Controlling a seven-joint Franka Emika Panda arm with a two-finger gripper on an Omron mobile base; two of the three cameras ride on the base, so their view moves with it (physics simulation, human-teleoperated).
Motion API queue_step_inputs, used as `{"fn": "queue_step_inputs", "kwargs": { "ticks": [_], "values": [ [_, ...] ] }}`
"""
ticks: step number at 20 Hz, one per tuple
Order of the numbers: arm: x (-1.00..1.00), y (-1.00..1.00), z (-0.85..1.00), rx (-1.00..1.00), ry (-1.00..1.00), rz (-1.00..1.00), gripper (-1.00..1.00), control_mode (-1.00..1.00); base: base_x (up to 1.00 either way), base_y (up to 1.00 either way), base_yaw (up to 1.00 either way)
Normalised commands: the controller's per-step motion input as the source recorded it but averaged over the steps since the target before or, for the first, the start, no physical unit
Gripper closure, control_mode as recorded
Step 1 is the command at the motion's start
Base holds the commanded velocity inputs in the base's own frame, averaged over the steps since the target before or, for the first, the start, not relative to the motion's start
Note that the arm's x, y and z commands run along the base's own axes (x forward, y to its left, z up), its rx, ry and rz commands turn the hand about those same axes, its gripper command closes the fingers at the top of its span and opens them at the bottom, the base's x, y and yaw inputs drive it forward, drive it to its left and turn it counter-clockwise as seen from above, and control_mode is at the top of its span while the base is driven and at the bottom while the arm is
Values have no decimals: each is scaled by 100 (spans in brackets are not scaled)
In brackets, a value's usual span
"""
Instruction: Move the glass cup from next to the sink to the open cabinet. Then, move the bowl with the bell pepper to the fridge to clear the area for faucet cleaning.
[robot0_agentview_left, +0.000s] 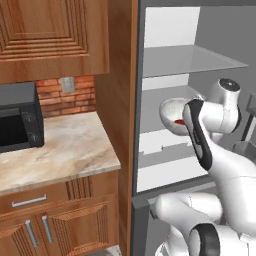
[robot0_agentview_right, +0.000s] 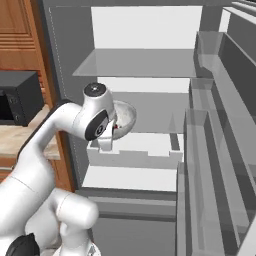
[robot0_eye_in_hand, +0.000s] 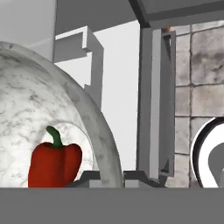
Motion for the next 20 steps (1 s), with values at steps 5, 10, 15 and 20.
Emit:
{"fn": "queue_step_inputs", "kwargs": {
  "ticks": [5, 10, 15, 20],
  "values": [
    [14, 0, -5, 3, 6, -2, 100, -100, 0, 0, 0],
    [35, -2, -14, 0, 0, -4, 100, -100, 0, 0, 0],
    [44, -1, -24, 0, -3, -4, 100, -100, 0, 0, 0],
    [73, -1, -2, 0, -1, -6, 100, -100, 0, 0, 0]
  ]
}}
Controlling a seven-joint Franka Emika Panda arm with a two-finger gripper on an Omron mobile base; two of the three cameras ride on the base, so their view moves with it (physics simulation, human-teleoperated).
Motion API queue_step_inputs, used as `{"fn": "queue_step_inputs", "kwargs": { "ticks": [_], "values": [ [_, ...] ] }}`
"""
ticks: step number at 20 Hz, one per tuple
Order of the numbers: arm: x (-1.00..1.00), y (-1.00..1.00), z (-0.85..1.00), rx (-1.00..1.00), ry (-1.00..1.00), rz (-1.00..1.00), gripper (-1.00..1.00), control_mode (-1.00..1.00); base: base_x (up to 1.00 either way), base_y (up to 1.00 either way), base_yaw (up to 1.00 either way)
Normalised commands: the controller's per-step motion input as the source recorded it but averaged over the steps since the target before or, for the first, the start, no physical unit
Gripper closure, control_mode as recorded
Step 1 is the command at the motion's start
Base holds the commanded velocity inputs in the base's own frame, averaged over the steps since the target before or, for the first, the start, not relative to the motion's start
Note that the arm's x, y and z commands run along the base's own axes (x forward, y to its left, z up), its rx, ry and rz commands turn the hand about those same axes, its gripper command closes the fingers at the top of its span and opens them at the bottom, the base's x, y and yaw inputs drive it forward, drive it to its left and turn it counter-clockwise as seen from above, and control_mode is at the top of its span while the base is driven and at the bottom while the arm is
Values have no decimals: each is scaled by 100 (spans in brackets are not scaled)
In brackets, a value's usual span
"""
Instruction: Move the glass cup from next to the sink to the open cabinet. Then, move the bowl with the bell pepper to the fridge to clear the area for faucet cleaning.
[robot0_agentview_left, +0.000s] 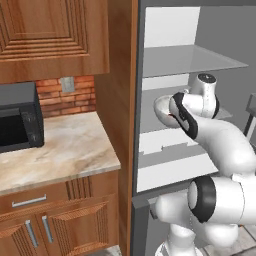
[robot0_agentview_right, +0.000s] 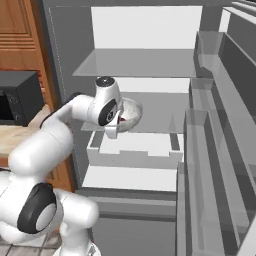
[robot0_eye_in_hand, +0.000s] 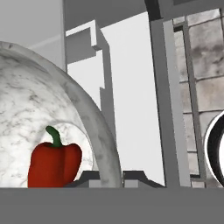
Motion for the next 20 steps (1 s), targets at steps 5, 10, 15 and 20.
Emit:
{"fn": "queue_step_inputs", "kwargs": {
  "ticks": [5, 10, 15, 20],
  "values": [
    [89, 0, -5, 0, 3, -3, 100, -100, 0, 0, 0],
    [66, 0, -15, 0, 3, 0, 100, -100, 0, 0, 0],
    [62, 0, -13, 0, 0, 0, -100, -100, 0, 0, 0],
    [46, 0, -14, -1, 0, -1, -100, -100, 0, 0, 0]
  ]
}}
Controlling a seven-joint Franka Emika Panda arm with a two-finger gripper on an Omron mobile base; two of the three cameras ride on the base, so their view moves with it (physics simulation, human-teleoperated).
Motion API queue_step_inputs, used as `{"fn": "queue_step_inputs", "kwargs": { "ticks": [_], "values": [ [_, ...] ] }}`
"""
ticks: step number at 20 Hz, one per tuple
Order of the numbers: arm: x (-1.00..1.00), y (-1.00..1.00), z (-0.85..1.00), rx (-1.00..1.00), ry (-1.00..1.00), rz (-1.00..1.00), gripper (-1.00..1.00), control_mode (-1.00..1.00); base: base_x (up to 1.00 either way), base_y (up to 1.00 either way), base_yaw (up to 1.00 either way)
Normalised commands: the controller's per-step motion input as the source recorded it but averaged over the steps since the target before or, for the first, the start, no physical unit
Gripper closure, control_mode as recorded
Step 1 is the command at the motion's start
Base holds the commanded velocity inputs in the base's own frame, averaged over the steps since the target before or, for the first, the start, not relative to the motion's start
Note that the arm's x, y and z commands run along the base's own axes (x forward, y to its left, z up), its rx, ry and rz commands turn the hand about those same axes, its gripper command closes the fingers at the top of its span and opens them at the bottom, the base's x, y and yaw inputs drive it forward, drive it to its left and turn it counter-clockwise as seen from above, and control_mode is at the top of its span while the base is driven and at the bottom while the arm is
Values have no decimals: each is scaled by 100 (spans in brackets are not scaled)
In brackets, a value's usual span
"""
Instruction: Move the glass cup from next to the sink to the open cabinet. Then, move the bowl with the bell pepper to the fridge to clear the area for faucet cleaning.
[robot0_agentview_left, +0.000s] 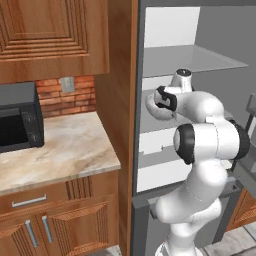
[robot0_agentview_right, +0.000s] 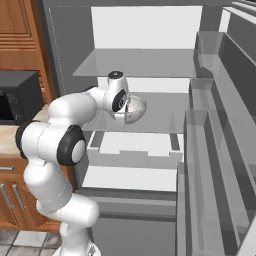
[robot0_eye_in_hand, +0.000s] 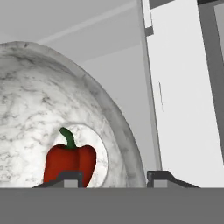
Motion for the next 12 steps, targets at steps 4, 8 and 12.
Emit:
{"fn": "queue_step_inputs", "kwargs": {
  "ticks": [4, 8, 12],
  "values": [
    [-19, 0, 0, 0, 0, 0, -100, -100, 0, 0, 0],
    [-97, -8, 0, 4, -2, 0, -100, -100, 0, 0, 0],
    [-100, -8, -3, 4, -9, 0, -100, -100, 0, 0, 0]
  ]
}}
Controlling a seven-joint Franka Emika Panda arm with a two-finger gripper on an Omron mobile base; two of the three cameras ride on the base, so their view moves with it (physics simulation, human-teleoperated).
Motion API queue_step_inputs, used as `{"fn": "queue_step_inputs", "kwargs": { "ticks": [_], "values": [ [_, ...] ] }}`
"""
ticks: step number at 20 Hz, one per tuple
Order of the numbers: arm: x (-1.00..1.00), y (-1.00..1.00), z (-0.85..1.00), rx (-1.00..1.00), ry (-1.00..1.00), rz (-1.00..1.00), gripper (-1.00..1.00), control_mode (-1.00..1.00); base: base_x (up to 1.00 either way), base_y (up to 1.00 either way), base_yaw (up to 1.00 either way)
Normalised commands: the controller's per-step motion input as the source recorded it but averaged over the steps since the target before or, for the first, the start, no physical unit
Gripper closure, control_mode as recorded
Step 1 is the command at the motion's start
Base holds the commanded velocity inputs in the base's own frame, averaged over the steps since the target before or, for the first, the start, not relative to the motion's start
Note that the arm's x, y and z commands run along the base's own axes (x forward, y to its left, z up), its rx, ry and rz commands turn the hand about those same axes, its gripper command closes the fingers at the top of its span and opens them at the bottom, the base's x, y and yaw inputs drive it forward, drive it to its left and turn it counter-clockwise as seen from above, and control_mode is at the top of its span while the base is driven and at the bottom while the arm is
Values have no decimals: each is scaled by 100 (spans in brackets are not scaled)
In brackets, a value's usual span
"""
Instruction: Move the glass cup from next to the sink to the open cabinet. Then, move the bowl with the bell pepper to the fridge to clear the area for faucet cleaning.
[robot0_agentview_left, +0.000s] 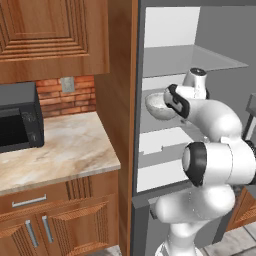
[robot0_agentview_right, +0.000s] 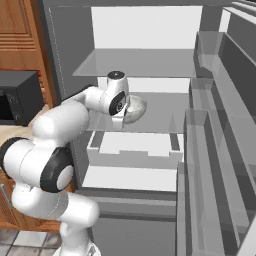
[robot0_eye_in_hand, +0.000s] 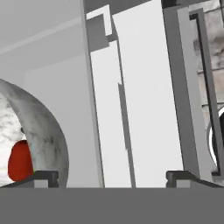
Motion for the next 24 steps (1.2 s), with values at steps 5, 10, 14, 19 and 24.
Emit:
{"fn": "queue_step_inputs", "kwargs": {
  "ticks": [5, 10, 14, 19, 24],
  "values": [
    [-100, 0, -3, 0, -16, 0, -100, -100, 0, 0, 0],
    [-100, 5, -1, 0, -16, 0, -100, -100, 0, 0, 0],
    [-50, 14, -5, -1, -7, 1, -100, 100, -50, 14, 0],
    [0, 0, 0, 0, 0, 0, -100, 100, -100, 31, 0],
    [0, 0, 0, 0, 0, 0, -100, 100, -100, 4, -35]
  ]
}}
